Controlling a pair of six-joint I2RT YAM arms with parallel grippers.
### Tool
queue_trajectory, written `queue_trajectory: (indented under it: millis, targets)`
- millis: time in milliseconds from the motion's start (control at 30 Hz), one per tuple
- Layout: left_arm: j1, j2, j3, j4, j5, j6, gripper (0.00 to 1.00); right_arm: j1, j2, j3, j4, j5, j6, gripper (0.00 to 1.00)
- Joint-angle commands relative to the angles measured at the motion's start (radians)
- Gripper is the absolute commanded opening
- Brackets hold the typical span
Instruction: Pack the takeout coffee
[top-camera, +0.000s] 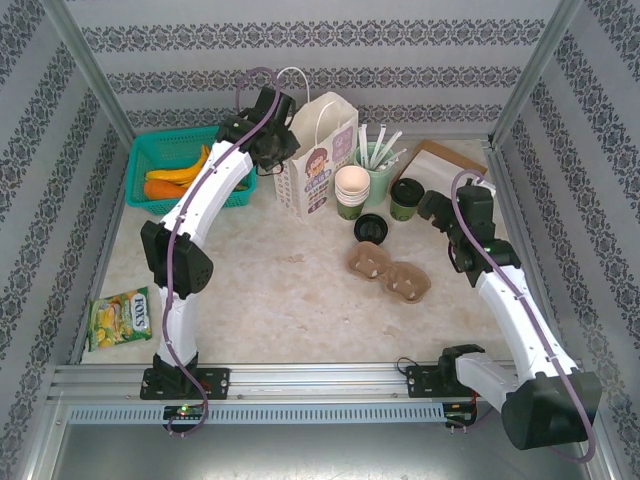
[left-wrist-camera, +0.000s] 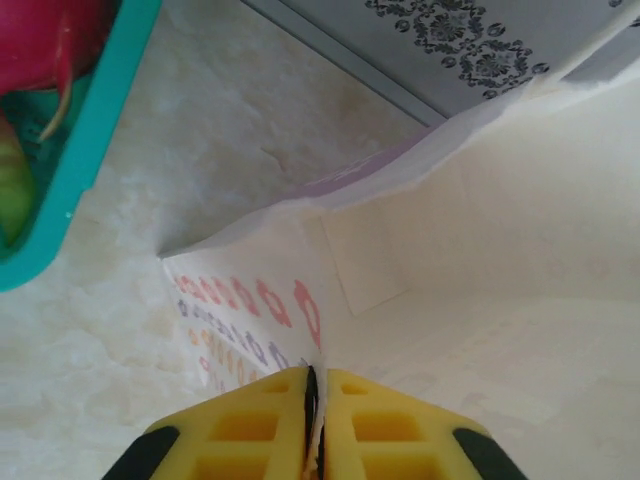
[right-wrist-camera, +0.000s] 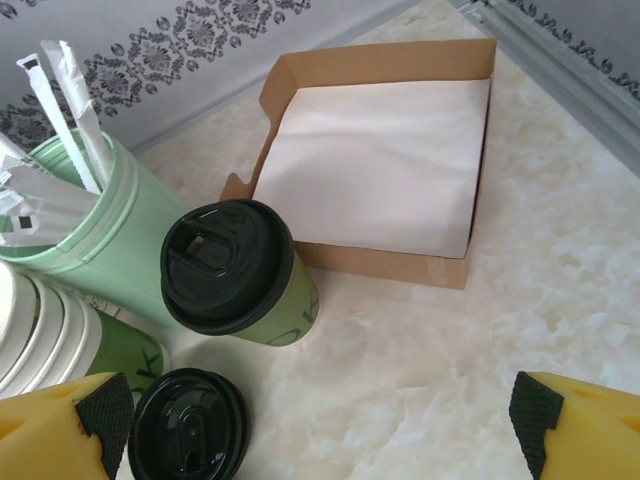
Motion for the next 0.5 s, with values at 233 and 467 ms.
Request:
queue_trajectory:
  millis: [233, 467]
  targets:
    - [-0.005, -0.165, -0.127, -0.006, -0.03, -0.063, 0.0, 0.034, 0.041, -0.047, 0.194, -0.09, -0.035, 0.98]
    - [0.006, -0.269, -0.248, -0.026, -0.07, -0.072, 0.0, 0.084, 0.146, 0.009, 0.17, -0.063, -0.009, 0.98]
